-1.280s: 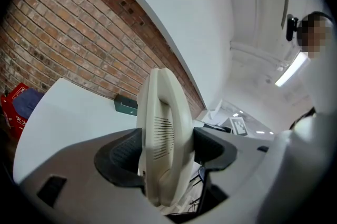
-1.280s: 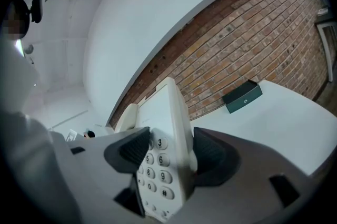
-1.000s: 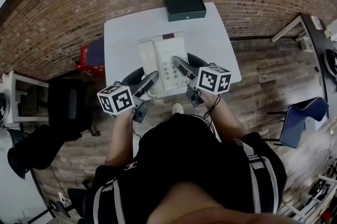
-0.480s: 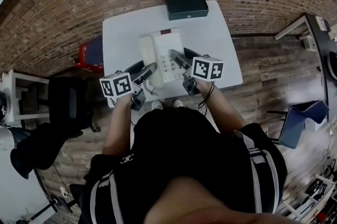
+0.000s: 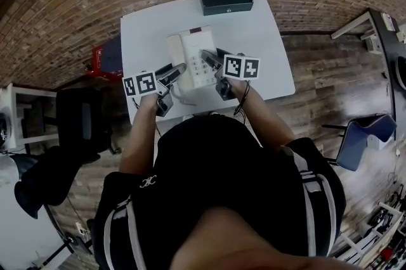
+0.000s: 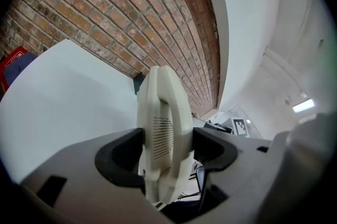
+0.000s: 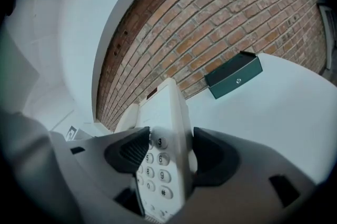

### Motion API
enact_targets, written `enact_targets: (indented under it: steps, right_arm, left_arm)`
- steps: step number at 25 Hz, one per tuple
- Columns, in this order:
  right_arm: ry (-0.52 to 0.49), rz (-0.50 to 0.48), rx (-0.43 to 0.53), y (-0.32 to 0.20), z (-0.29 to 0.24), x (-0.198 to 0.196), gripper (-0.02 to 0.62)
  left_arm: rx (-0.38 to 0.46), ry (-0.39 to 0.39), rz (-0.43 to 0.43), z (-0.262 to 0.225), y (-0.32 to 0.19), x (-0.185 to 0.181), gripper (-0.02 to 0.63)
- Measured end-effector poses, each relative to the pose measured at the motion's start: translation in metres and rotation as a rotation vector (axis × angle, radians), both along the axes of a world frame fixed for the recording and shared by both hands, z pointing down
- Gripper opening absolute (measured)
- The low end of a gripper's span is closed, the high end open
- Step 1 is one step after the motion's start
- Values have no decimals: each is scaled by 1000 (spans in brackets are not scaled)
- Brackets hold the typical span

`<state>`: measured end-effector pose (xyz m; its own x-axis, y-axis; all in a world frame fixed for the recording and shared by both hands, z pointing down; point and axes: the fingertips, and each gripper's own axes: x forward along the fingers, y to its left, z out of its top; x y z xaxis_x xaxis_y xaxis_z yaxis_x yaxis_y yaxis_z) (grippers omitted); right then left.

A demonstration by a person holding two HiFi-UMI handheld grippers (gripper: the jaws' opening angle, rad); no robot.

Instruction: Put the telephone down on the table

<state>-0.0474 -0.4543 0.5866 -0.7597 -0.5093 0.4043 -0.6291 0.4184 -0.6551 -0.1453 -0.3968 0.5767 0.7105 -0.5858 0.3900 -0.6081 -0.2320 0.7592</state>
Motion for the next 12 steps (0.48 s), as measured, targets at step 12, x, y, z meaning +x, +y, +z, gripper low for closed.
enact_targets:
  steps: [12]
  right_arm:
    - [3,65,-113,-27,73,3,224]
  left_arm:
    - [-92,-11,35,66,-35,1,302]
